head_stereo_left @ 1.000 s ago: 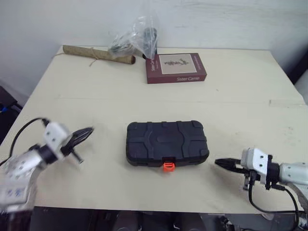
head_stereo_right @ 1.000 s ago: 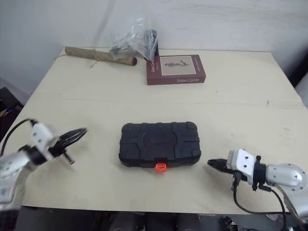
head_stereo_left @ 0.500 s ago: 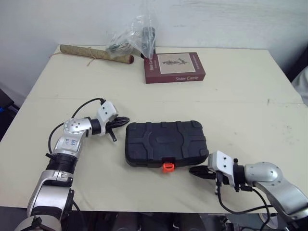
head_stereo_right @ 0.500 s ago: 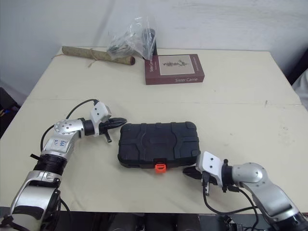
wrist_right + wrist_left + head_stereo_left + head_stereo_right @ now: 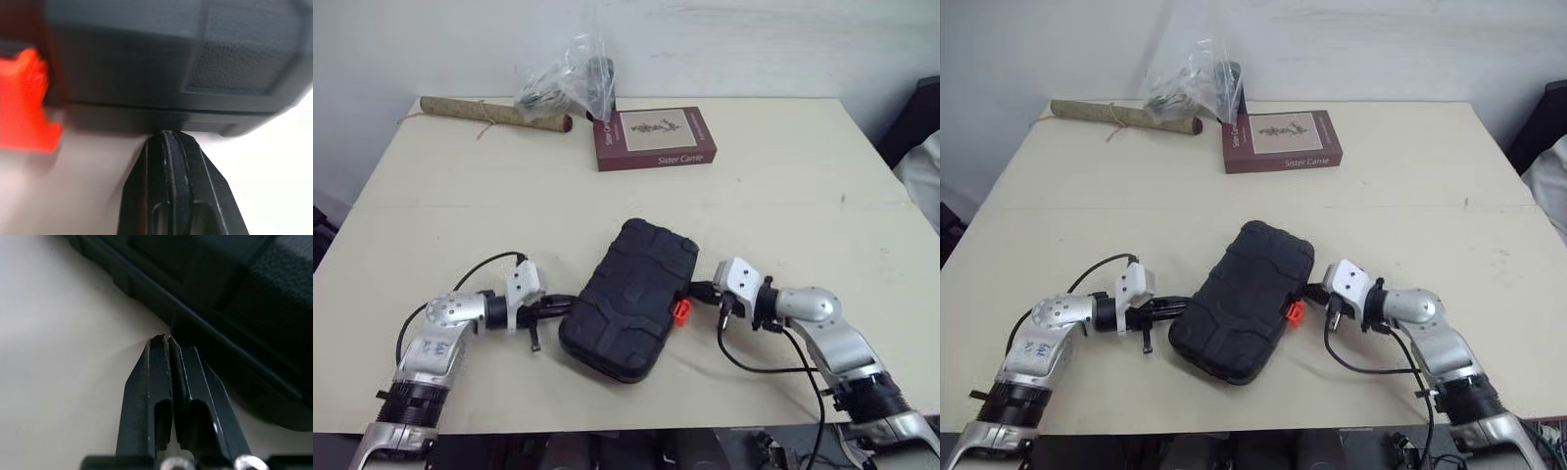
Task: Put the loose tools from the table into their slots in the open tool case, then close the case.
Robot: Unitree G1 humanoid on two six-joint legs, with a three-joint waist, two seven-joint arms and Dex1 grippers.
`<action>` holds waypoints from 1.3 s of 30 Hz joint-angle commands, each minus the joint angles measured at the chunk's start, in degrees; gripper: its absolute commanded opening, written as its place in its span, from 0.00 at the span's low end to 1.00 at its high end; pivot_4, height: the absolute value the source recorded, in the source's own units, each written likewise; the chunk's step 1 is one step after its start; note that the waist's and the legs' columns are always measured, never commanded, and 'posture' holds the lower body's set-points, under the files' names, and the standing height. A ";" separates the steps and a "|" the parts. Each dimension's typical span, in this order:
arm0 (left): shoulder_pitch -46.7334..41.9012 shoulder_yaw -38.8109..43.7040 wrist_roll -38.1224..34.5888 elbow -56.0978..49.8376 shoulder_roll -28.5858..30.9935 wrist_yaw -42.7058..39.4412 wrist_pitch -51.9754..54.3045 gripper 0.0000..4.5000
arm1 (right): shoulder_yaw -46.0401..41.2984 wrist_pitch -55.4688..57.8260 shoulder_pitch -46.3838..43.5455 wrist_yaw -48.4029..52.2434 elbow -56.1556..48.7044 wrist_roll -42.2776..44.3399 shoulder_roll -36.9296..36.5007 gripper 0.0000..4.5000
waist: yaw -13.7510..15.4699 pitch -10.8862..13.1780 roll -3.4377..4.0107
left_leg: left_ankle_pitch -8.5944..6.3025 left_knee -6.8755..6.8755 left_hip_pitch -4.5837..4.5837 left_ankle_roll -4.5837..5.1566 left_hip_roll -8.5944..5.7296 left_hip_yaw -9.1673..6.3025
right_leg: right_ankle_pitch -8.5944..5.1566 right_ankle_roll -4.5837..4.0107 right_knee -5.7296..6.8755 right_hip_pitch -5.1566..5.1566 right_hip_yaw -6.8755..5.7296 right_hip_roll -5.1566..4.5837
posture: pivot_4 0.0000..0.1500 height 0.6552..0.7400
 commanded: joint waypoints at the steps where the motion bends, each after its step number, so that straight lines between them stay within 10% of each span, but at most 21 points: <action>1: 0.97 3.06 -1.60 -4.15 -0.28 3.06 -0.17 0.02 | -1.85 -3.05 -0.70 -2.95 6.99 -2.67 0.54 0.00 | 0.05 0.00 0.01 | 0.00 0.00 0.00 0.00 -0.02 0.00 | 0.00 0.00 0.00 0.00 0.00 0.00 | 1.00 1.00; 9: -6.36 5.07 -12.04 -11.83 -0.91 3.05 8.48 0.02 | -13.78 1.85 11.00 -3.28 -10.90 7.11 -4.57 0.00 | 1.94 0.04 0.08 | -0.01 0.00 -0.22 0.03 -0.11 -0.18 | 0.00 0.01 -0.12 0.00 0.04 -0.03 | 1.00 1.00; 17: -14.25 -9.52 -6.23 -11.78 -8.89 5.41 10.87 0.02 | -18.32 21.21 20.52 -4.29 -36.23 22.12 -6.78 0.00 | 1.72 0.04 0.19 | 0.00 -0.09 -0.11 0.02 -0.05 -0.02 | 0.02 0.02 -0.16 0.02 -0.14 0.22 | 1.00 1.00; 24: -16.60 -20.05 7.47 -4.15 -8.73 5.48 2.21 0.02 | -13.14 22.58 19.97 -6.56 -39.89 18.70 -4.99 0.00 | 1.86 0.03 0.19 | 0.00 -0.11 -0.09 0.03 -0.10 0.00 | 0.01 0.01 -0.34 -0.03 -0.11 0.18 | 1.00 1.00; 39: -16.07 -19.10 7.56 -2.75 -8.50 7.54 6.02 0.02 | -12.21 20.67 27.75 -3.25 -39.57 14.56 -9.01 0.00 | 2.95 -0.21 0.42 | -0.02 -0.11 0.04 0.07 -0.09 0.01 | 0.01 0.01 -0.33 0.06 -0.09 0.14 | 1.00 1.00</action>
